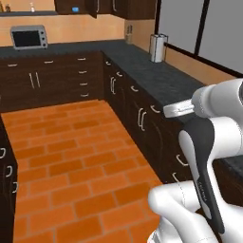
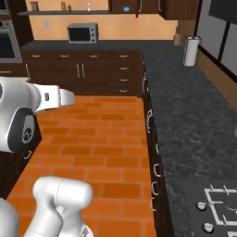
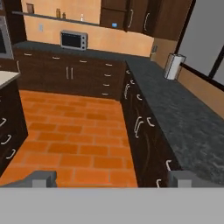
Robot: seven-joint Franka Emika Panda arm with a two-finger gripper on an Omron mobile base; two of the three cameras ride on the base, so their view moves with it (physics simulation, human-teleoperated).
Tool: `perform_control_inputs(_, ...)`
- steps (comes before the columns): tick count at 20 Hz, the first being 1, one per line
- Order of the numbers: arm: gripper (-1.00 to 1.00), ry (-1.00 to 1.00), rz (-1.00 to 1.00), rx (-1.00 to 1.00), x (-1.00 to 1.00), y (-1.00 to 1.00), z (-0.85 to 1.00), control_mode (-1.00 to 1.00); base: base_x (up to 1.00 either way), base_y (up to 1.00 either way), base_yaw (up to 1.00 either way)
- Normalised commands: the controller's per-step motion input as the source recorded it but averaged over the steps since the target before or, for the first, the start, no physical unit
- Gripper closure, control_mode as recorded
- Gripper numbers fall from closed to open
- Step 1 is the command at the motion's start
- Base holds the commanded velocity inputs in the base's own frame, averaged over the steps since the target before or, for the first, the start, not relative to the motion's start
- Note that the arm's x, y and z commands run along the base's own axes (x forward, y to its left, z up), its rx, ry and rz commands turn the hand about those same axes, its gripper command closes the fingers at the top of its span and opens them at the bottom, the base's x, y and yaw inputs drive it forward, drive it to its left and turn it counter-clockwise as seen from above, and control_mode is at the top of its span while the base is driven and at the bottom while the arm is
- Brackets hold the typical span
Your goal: Gather all objects into one cabinet and sort the glasses and bowls to opposite sides.
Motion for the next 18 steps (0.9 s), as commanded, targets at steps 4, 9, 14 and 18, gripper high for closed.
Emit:
perform_control_inputs(4,-1.00,0.00,0.00,0.00,0.00,0.00,0.00,1.00,1.00,-0.14,0.18)
perform_control_inputs(9,-1.00,0.00,0.00,0.00,0.00,0.00,0.00,1.00,1.00,-0.14,0.17)
perform_control_inputs(14,-1.00,0.00,0.00,0.00,0.00,0.00,0.00,1.00,1.00,-0.10,0.04)
perform_control_inputs(18,-1.00,0.00,0.00,0.00,0.00,0.00,0.00,1.00,1.00,-0.10,0.00)
